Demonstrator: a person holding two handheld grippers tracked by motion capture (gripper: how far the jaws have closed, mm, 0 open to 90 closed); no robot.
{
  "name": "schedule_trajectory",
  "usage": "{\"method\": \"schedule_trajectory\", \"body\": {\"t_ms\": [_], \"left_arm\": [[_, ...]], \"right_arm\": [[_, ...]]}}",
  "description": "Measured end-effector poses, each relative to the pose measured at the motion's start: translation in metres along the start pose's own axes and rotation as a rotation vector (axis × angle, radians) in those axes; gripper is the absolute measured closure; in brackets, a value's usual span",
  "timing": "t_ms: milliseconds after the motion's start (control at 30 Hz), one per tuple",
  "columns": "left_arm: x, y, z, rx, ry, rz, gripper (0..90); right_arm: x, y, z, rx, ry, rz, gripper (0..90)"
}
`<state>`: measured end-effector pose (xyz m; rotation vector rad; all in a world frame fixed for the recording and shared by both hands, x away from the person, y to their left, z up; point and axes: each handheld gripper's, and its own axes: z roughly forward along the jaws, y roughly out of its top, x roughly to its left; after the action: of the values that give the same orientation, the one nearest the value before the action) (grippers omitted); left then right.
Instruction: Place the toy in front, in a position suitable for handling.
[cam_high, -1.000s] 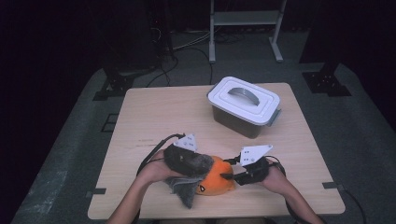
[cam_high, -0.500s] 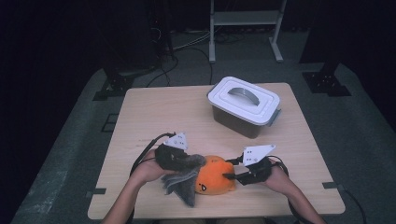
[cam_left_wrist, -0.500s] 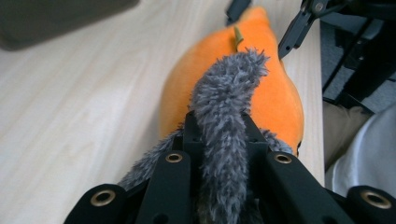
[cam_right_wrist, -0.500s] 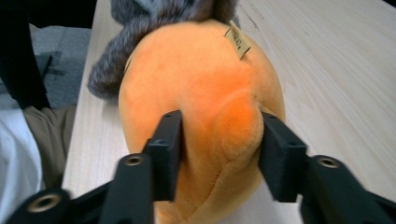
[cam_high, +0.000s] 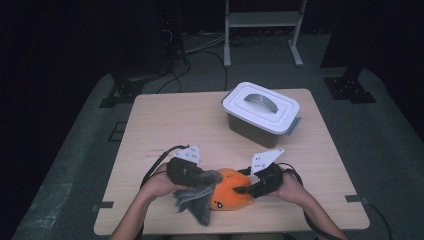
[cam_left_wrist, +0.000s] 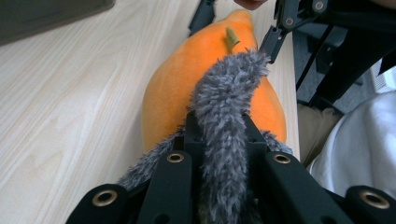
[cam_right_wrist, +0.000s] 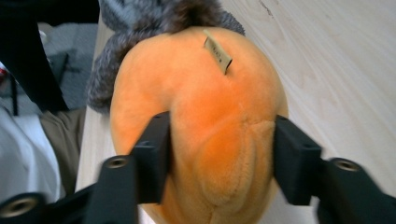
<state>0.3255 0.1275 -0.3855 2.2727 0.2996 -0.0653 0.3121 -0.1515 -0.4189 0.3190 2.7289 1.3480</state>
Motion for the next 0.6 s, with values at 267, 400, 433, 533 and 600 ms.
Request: {"method": "schedule_trajectory", "body": {"t_ms": [267, 400, 433, 533, 600], "left_arm": [[0.000, -0.015, -0.002, 0.016, 0.022, -0.009, 78.5], [0.002, -0.023, 0.000, 0.022, 0.010, -0.034, 78.5], [0.004, -0.021, -0.001, 0.008, 0.005, -0.038, 78.5], [0.004, -0.015, -0.002, -0.019, -0.011, -0.036, 78.5], [0.003, -0.007, -0.004, -0.070, -0.034, -0.032, 78.5]], "right_arm": [[0.003, -0.009, -0.010, -0.005, -0.029, 0.002, 49.8], [0.004, -0.015, -0.017, -0.019, -0.052, 0.034, 49.8], [0.005, -0.015, -0.018, -0.029, -0.064, 0.047, 50.0], [0.006, -0.013, -0.018, -0.040, -0.082, 0.048, 50.6], [0.008, -0.008, -0.015, -0.048, -0.117, 0.025, 51.4]]}}
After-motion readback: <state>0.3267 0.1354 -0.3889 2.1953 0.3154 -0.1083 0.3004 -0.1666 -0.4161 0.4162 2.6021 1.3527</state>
